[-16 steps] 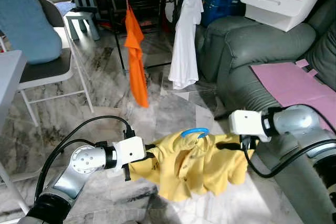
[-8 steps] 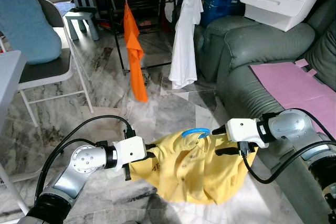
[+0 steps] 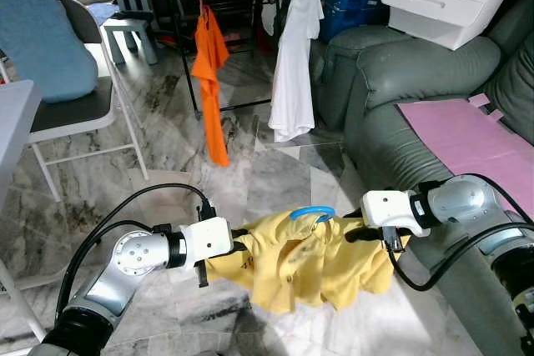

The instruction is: Hang hanger

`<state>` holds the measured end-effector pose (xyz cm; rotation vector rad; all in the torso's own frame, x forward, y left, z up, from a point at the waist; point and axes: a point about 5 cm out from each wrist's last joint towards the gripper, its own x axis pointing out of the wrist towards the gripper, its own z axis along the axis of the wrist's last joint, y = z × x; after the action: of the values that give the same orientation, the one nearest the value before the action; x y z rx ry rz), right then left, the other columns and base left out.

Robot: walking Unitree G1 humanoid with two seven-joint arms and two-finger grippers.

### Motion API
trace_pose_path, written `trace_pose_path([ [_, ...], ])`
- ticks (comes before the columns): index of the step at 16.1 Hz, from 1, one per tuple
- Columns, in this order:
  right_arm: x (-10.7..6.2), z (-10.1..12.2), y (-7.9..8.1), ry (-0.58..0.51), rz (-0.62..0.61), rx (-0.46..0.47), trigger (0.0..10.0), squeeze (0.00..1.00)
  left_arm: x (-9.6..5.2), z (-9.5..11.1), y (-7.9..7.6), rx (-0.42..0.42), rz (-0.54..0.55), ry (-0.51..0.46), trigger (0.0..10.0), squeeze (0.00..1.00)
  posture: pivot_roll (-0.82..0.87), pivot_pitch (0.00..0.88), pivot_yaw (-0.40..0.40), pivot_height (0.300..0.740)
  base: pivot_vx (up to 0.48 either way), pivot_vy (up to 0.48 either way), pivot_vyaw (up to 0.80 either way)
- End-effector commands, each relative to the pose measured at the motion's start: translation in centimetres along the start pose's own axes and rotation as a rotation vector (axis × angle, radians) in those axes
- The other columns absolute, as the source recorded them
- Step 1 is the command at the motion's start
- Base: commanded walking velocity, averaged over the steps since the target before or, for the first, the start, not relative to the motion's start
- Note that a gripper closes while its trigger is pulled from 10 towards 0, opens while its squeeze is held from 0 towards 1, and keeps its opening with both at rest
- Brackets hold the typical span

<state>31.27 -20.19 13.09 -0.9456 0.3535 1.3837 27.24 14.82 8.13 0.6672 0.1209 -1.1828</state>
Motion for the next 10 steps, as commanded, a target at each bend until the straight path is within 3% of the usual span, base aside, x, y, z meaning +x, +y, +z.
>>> trace_pose_path([
  [1, -0.12, 0.11, -0.3, 0.006, 0.0, -0.016, 0.0, 0.0, -0.03, 0.88, 0.71, 0.04, 0.012, -0.035, 10.0, 0.0, -0.13, 0.041, 0.013, 0.74, 0.0, 0.0, 0.0],
  [10, 0.52, -0.24, -0.39, 0.017, -0.067, -0.021, 0.0, 0.0, 0.02, 0.59, 0.84, 0.01, 0.059, -0.035, 10.0, 0.0, -0.13, 0.038, 0.017, 0.74, 0.0, 0.0, 0.0],
])
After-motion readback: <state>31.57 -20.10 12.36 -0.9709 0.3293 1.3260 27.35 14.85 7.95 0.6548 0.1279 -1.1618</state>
